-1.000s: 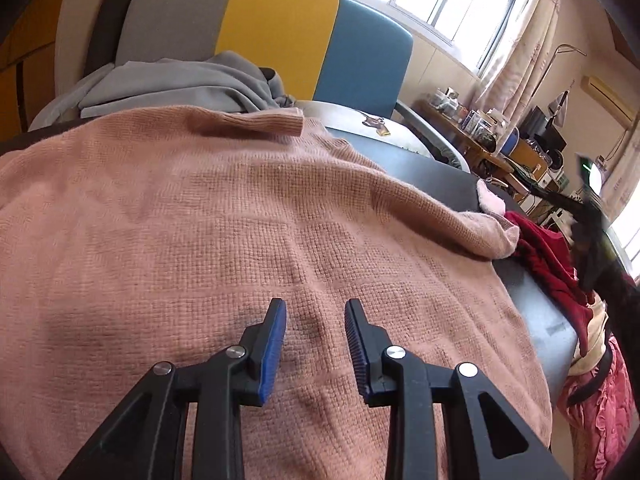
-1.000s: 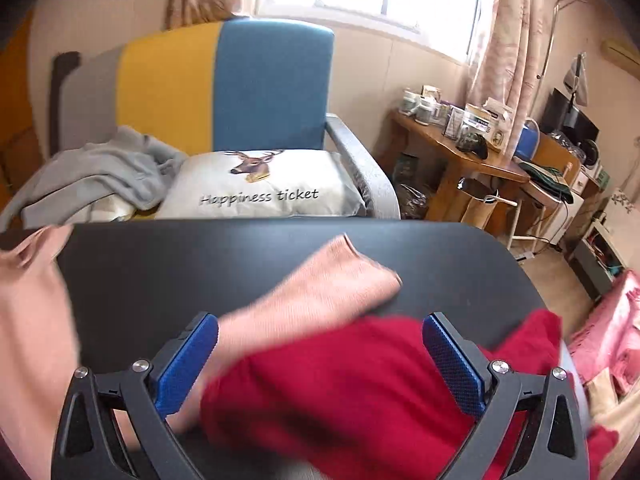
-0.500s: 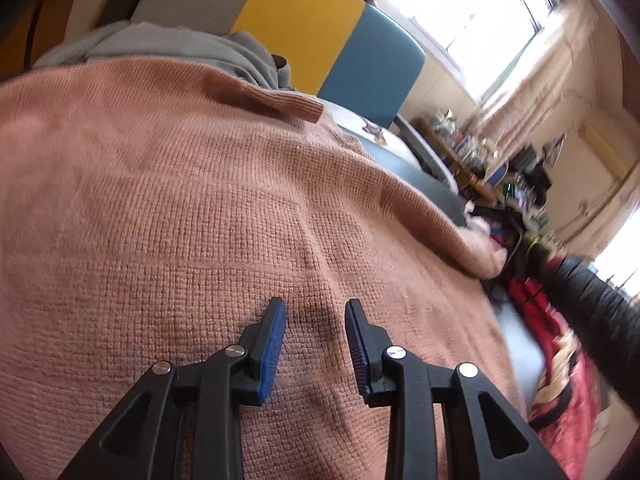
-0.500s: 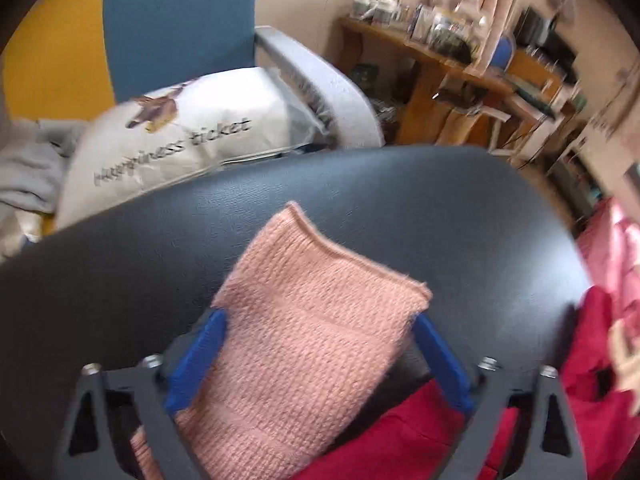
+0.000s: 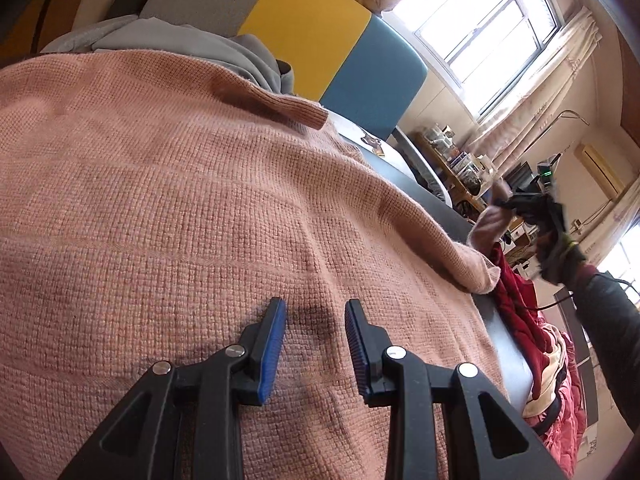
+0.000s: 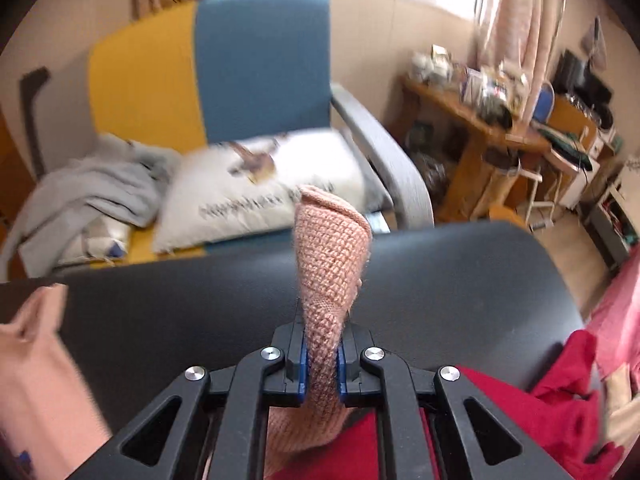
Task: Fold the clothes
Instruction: 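Grasp a pink sweater sleeve cuff with the right gripper, then pull the sleeve across the bench and open the right gripper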
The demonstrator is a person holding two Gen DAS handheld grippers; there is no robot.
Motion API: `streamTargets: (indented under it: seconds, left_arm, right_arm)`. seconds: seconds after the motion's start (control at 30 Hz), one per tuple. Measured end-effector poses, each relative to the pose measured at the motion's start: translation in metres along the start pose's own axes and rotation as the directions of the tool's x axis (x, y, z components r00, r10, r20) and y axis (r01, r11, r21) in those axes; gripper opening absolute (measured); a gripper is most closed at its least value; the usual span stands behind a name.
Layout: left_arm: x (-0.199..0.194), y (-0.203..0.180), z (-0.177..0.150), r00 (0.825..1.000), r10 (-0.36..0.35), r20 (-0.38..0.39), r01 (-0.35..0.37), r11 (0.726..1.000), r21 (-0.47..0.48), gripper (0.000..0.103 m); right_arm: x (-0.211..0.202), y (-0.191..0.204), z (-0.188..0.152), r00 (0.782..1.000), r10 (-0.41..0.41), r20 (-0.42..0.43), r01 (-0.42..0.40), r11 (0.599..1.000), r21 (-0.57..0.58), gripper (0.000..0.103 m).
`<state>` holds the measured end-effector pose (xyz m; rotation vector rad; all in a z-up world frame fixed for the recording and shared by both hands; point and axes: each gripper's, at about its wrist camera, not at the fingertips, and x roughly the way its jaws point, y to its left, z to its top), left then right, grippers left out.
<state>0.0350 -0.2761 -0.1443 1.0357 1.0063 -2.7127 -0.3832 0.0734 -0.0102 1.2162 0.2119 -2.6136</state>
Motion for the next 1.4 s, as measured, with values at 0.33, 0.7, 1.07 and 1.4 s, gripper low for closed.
streamTargets:
  seconds: [0.33,0.7,1.07,1.4]
  left_arm:
    - [0.001,-0.003,-0.001,0.999,-0.022,-0.029,0.022,0.999,0.025,0.03]
    - [-0.008,-0.005,-0.001,0.995,-0.001,-0.105,0.018,0.987,0.161,0.031]
    - [0.029,-0.077,0.066,0.993,0.073,-0.087,-0.034,0.921,0.387,0.034]
    - [0.151,-0.163,0.095,0.954,0.208,-0.214,-0.01,0.741,0.671,0.035]
  right_arm:
    - [-0.145,0.012,-0.018,0.994,-0.024,0.105,0.024,1.0,-0.002,0.011]
    - [-0.199,-0.091,-0.063,0.991,-0.13,0.015,0.118,0.934,0.336,0.021]
    - [-0.156,-0.077,-0.147,0.998,0.064,0.013,-0.065,0.978,0.2,0.056]
    - [-0.102,0.039,-0.211,0.909,0.378,-0.175,-0.392,0.918,-0.051,0.055]
